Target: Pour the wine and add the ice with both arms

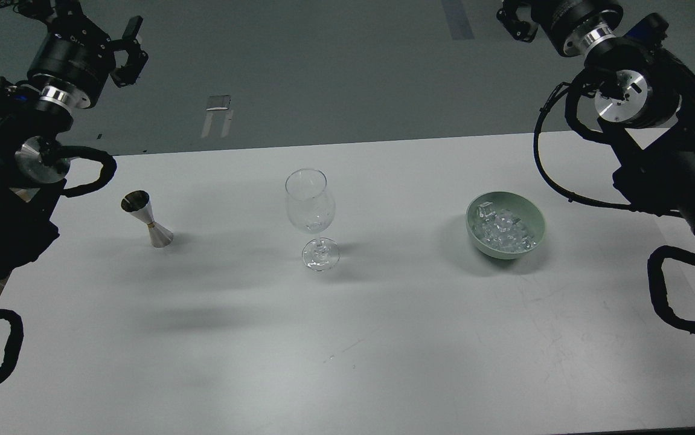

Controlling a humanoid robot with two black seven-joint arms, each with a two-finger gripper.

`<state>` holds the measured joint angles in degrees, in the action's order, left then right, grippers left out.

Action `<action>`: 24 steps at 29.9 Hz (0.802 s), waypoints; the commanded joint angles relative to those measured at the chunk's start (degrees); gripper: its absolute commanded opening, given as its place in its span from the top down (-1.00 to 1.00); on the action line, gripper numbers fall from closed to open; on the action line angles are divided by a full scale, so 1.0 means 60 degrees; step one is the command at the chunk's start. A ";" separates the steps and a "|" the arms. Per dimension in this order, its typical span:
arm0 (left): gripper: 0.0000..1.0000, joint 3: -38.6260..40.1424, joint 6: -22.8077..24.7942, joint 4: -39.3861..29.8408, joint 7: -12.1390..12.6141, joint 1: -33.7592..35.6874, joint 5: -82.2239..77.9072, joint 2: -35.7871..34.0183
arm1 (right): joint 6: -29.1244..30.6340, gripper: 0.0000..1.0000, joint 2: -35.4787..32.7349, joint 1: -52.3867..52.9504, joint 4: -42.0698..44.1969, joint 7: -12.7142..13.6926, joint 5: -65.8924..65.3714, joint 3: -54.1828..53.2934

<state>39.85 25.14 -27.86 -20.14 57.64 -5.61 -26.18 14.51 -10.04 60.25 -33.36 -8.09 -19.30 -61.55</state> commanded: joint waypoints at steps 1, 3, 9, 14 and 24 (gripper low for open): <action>-0.96 -0.0006 0.0013 0.0000 -0.0056 -0.0012 0.0013 -0.0001 | 0.0013 -1.00 -0.0026 -0.0007 -0.0021 0.0000 -0.0005 0.0034; -0.96 -0.0035 0.0013 0.0000 -0.0042 -0.0056 -0.0002 -0.0016 | 0.0028 -1.00 -0.0026 -0.0007 -0.0050 0.0000 -0.0005 0.0034; -0.96 -0.0050 0.0013 0.0014 0.0031 -0.0100 0.0013 -0.0016 | 0.0028 -1.00 -0.0011 -0.0007 -0.0021 0.0000 -0.0005 0.0034; -0.96 -0.0006 -0.0148 0.0014 -0.0056 -0.0100 0.0027 0.0013 | 0.0028 -1.00 -0.0026 -0.0095 -0.0006 0.0000 -0.0005 0.0048; -0.96 -0.0020 -0.0351 0.0058 0.0046 -0.0071 0.0042 -0.0016 | 0.0013 -1.00 -0.0011 -0.0110 -0.0006 0.0015 0.0009 0.0048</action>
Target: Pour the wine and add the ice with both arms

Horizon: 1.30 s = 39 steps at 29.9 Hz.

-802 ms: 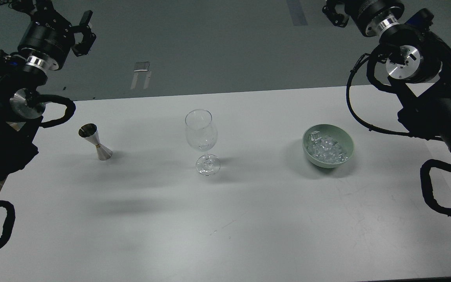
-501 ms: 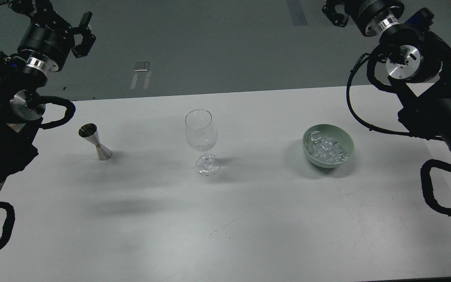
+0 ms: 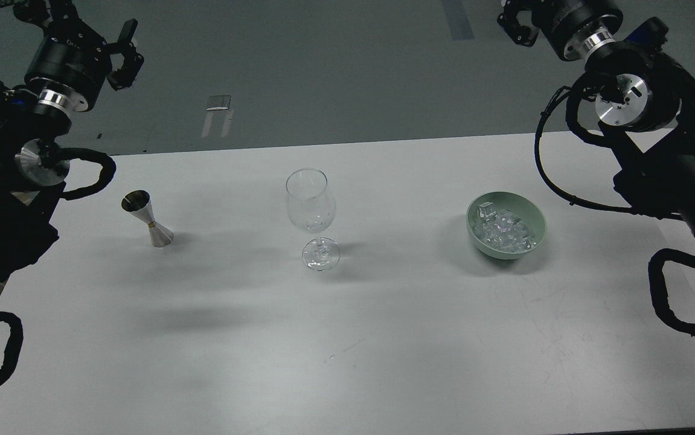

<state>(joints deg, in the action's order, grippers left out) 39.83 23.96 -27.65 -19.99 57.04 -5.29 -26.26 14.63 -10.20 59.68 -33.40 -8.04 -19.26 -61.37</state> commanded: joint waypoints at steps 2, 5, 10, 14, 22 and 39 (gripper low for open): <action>-0.96 -0.0018 -0.0345 0.0023 0.0022 0.0029 -0.0027 -0.0002 | -0.0007 -1.00 0.0015 -0.0015 0.0000 0.0007 0.0003 0.0018; -0.96 -0.0003 -0.0375 0.0023 0.0022 0.0043 -0.0027 -0.0002 | -0.0007 -1.00 0.0001 0.0000 0.0000 0.0007 0.0003 0.0018; -0.96 -0.0018 -0.0375 0.0023 0.0022 0.0102 -0.0041 -0.0032 | -0.0065 -1.00 0.0001 0.0000 0.0014 0.0007 -0.0012 0.0003; -0.97 -0.0003 -0.0331 -0.0021 0.0022 0.0102 -0.0056 0.0012 | -0.0065 -1.00 0.0001 0.0000 0.0014 0.0007 -0.0012 0.0003; -0.96 0.0041 -0.0287 -0.0781 0.0080 -0.0044 0.0003 -0.0119 | -0.0065 -1.00 -0.0014 -0.0073 -0.0015 0.0007 0.0003 0.0003; -0.96 0.0158 -0.0068 -0.3053 0.0109 -0.0894 0.1145 -0.2360 | -0.0036 -1.00 -0.0058 -0.0308 -0.0044 0.0007 0.0003 0.0003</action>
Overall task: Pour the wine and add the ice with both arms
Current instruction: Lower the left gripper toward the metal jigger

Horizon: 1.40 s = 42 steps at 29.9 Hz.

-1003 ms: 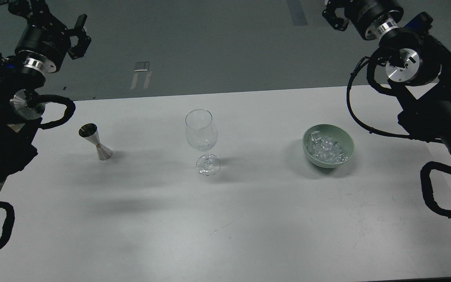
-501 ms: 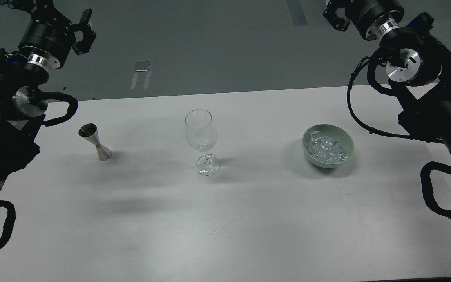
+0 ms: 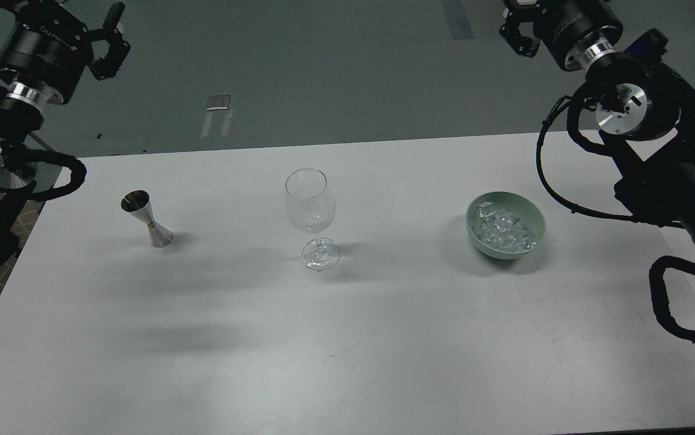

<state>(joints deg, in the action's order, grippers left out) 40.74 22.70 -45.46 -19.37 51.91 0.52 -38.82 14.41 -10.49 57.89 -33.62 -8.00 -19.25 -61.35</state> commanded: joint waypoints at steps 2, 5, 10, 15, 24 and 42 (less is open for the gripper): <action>-0.96 0.0006 0.0288 -0.0346 0.0006 -0.0140 0.0527 -0.0588 | 0.0000 -1.00 -0.0024 -0.0010 -0.0007 0.0000 0.0000 0.0000; -0.96 0.0021 0.0288 -0.0611 0.0006 -0.0448 0.1142 -0.0970 | 0.0000 -1.00 -0.0009 -0.0025 -0.0007 0.0000 0.0000 0.0000; -0.96 0.0138 0.0303 -0.0887 0.0021 -0.1047 0.2299 -0.1482 | 0.0015 -1.00 -0.0024 -0.0156 -0.0007 0.0000 0.0000 0.0000; -0.96 0.0795 0.0317 -0.1897 0.0006 -0.2217 0.2768 -0.1805 | 0.0029 -1.00 -0.0038 -0.0244 0.0007 0.0000 0.0000 0.0000; -0.96 0.2012 0.0303 -0.4549 0.0167 -0.5542 0.2828 -0.2025 | -0.0029 -1.00 -0.0053 -0.0434 -0.0007 0.0000 0.0000 -0.0029; -0.96 0.2394 0.0883 -0.5708 0.0109 -0.7875 0.3473 -0.1776 | -0.0044 -1.00 -0.0331 -0.0479 0.0007 0.0000 -0.0015 -0.0014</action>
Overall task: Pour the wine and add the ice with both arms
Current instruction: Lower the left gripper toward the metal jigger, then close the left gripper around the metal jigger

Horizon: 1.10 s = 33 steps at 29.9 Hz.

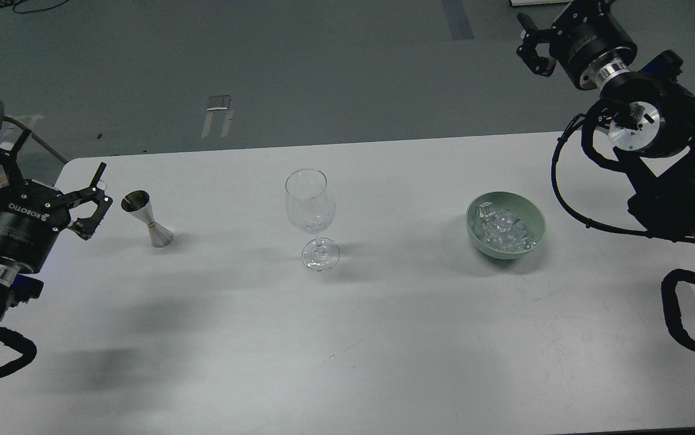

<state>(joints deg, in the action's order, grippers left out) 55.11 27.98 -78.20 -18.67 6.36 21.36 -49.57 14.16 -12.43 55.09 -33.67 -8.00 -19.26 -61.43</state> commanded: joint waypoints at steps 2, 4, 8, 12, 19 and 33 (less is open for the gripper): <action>-0.97 0.0015 0.0003 -0.0472 -0.0024 -0.0562 -0.0014 0.0000 | -0.0045 -1.00 -0.0008 -0.0027 0.0001 0.0000 0.0002 -0.0030; -0.96 0.0029 0.0003 -0.0473 -0.0038 -0.0636 -0.0014 0.0000 | -0.0103 -1.00 -0.0008 -0.0041 0.0001 0.0000 0.0002 -0.0030; -0.97 0.0103 0.0003 -0.0399 0.0063 -0.0943 -0.0014 0.0132 | -0.0162 -1.00 -0.0008 -0.0041 0.0001 0.0000 0.0002 -0.0044; -0.97 0.0103 0.0003 -0.0297 0.0342 -0.1032 -0.0014 0.0468 | -0.0177 -1.00 -0.0008 -0.0041 -0.0013 0.0000 0.0002 -0.0044; -0.95 0.0103 -0.0020 0.0011 0.1381 -0.1046 0.0073 0.0996 | -0.0294 -1.00 -0.0022 -0.0027 -0.0013 -0.0015 0.0002 -0.0045; -0.97 0.1023 -0.0358 0.1268 0.1514 -0.1046 0.0469 0.1946 | -0.0323 -1.00 -0.0213 -0.0071 -0.0043 -0.0015 0.0002 -0.0045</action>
<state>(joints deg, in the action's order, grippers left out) 57.82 25.52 -74.25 -9.87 0.17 23.06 -41.03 12.30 -13.69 54.67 -33.87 -8.09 -19.24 -61.70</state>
